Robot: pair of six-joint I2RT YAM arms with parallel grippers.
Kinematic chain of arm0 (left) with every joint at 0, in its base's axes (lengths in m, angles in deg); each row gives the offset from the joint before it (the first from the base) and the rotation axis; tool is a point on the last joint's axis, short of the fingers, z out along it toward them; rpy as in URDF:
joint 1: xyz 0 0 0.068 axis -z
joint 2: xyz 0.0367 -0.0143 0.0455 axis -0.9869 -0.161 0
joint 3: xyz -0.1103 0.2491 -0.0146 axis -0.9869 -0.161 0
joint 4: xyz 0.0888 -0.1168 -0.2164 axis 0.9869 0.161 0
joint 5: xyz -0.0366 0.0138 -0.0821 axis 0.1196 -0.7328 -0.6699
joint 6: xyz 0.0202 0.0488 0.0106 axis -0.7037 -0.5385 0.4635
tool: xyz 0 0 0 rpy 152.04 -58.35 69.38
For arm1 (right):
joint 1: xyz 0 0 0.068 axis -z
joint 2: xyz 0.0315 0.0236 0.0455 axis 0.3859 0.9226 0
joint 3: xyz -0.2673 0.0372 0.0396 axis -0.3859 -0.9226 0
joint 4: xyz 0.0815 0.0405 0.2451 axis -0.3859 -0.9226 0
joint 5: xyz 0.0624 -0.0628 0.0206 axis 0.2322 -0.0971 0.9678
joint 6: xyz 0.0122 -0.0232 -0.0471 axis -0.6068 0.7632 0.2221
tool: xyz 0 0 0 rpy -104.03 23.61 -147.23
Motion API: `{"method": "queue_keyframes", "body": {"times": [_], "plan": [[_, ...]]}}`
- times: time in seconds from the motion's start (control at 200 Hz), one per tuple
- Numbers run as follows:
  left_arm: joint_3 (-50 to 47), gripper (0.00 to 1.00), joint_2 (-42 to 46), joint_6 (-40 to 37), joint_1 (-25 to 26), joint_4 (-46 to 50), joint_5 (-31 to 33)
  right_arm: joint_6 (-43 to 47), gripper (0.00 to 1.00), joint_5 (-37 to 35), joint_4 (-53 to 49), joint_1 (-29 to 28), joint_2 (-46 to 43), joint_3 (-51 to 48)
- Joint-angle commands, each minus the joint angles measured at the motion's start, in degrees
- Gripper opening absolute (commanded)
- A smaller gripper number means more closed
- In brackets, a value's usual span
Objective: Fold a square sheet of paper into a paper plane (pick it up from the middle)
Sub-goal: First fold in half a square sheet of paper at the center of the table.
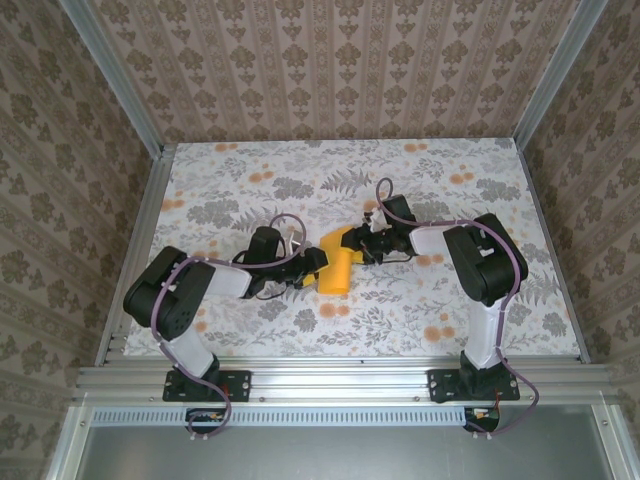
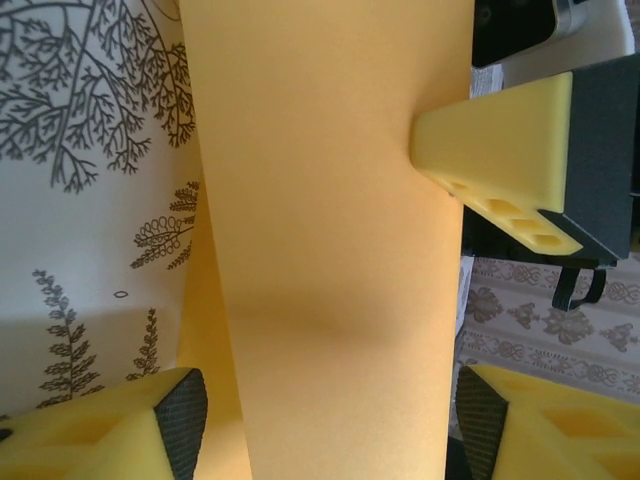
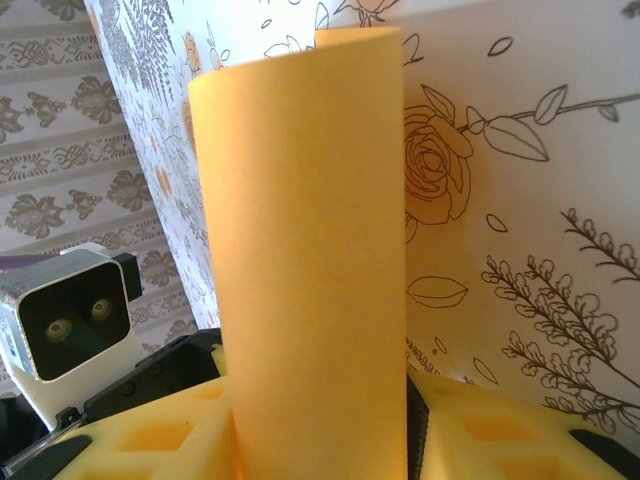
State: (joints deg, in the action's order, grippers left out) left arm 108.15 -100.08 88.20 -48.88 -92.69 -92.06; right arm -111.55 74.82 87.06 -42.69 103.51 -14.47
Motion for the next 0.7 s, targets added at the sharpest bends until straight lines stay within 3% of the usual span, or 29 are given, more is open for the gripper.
{"method": "queue_keyframes", "body": {"times": [0.0,0.435,0.695], "plan": [[-0.5,0.63,-0.5,1.7,0.4,-3.9,-1.5,-1.7,0.43,2.0,2.2,0.3,0.0,-0.7],[-2.4,0.32,-1.0,1.5,0.6,-7.8,3.4,1.1,0.44,0.6,-1.5,0.9,-1.0,-0.8],[-1.3,0.05,-3.1,2.0,0.7,-9.3,3.4,2.6,0.47,-0.1,-4.2,0.9,-2.0,-0.4]]}}
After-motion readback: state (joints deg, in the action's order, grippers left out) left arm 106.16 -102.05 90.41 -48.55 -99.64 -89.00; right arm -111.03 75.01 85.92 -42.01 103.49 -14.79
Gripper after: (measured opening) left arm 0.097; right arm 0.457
